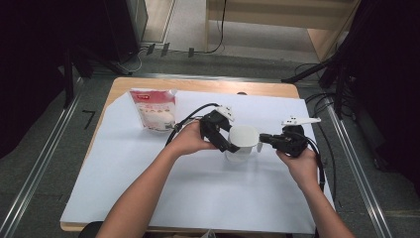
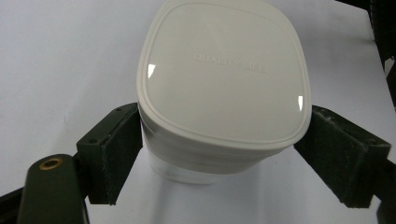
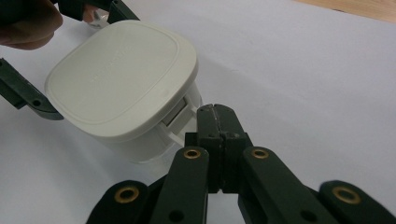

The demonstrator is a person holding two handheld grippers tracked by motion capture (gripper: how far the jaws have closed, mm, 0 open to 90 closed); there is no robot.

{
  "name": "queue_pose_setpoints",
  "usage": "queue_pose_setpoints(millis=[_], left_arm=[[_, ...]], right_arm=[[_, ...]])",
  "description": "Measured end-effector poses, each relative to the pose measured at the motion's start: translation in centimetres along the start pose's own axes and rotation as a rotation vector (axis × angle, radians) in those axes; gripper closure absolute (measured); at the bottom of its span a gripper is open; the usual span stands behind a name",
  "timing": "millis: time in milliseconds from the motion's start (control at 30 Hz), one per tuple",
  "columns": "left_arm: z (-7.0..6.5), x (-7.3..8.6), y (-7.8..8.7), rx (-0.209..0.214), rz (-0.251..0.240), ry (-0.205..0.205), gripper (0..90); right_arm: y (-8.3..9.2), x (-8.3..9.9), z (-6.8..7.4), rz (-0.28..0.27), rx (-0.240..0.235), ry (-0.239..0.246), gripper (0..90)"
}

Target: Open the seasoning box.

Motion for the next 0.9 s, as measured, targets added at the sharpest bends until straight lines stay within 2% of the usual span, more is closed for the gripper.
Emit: queue_pose_setpoints(millis=[133,200,267,567,800,900], left_arm=[[-0.05,0.02,0.02,-0.002,-0.007,0.001,17.1],[-0.08,0.00,0.01,-0.005,-0.007,0.002,17.2],[-0.10,-0.01,0.06,-0.008,-0.005,0.000,17.4],[-0.26,-0.26,0.55,-0.015,-0.012,-0.015,18.1],[-0.27,-0.36,0.62,-0.017,0.003,-0.014,18.3],[-0.41,-0.43,0.67,-0.034,0.000,-0.026,18.4]], right_arm=[[-0.02,0.26,-0.32,0.030,0.033,0.018,90.0],[-0.18,0.43,-0.59,0.039,0.039,0.006,90.0],[-0.32,0.60,-0.79,0.042,0.036,-0.011,90.0],[-0.34,0.67,-0.82,0.044,0.040,-0.008,90.0],[-0.34,0.68,-0.79,0.044,0.041,-0.008,90.0],[-0.34,0.68,-0.78,0.044,0.043,-0.008,90.0]])
Point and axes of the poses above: each handheld gripper's, and its own axes: y roughly backward along the jaws, x roughly out of its underside, z roughly to its left, the point moved 5 cm from there along -y, roughly forward along the jaws, and after that the axes turned 2 degrees about x, right-handed, at the moved point
